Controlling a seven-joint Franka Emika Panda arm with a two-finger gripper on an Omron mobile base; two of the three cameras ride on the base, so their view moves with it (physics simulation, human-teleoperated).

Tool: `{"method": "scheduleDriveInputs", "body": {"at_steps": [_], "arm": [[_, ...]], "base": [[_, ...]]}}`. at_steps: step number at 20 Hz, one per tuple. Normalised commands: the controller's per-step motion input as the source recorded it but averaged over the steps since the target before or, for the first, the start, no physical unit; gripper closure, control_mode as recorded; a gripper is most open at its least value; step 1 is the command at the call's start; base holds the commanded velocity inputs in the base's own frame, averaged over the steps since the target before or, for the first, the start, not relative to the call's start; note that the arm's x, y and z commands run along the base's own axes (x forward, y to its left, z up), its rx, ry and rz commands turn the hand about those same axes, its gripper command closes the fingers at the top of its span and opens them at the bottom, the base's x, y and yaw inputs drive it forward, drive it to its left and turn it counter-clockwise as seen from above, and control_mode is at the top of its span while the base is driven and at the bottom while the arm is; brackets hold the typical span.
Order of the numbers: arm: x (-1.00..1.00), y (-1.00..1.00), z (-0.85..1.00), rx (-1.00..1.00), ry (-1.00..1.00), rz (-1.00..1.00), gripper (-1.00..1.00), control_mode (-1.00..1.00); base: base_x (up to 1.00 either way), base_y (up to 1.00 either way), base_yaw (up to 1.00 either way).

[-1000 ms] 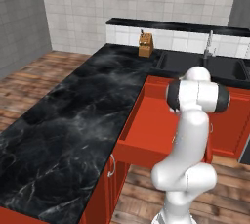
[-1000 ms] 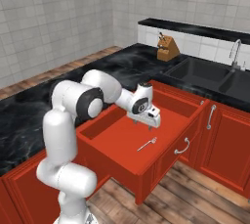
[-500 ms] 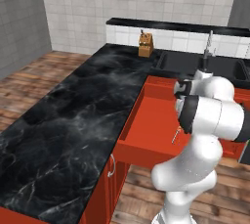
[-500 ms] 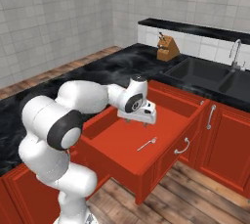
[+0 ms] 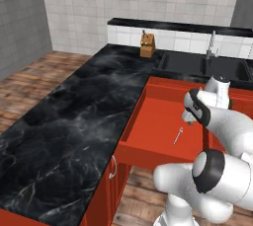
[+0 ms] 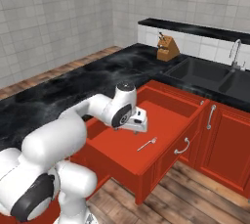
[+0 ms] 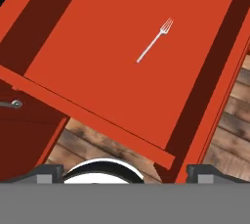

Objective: Organize the utensils by type. Pick up the wooden spoons from the counter and place them in the open cabinet. Then pick up the metallic utensils from the counter and place them in the open drawer.

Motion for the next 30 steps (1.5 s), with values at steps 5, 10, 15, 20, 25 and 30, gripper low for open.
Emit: {"method": "scheduleDriveInputs", "body": {"at_steps": [5, 10, 15, 20, 25, 30], "arm": [[-0.61, 0.33, 0.44, -0.01, 0.00, -0.01, -1.00, -1.00], [-0.68, 0.20, 0.25, -0.05, 0.00, -0.01, -1.00, -1.00], [-0.59, 0.14, 0.12, -0.03, -0.06, 0.00, -1.00, -1.00], [-0.36, 0.02, 0.04, 0.00, -0.03, -0.02, -1.00, -1.00], [-0.02, 0.00, 0.00, 0.01, 0.00, 0.00, -1.00, -1.00], [0.00, 0.00, 0.00, 0.00, 0.00, 0.00, -1.00, 1.00]], "base": [[0.00, 0.00, 0.00], [0.00, 0.00, 0.00], [0.00, 0.00, 0.00], [0.00, 0.00, 0.00], [0.00, 0.00, 0.00], [-0.72, -0.12, -0.10]]}}
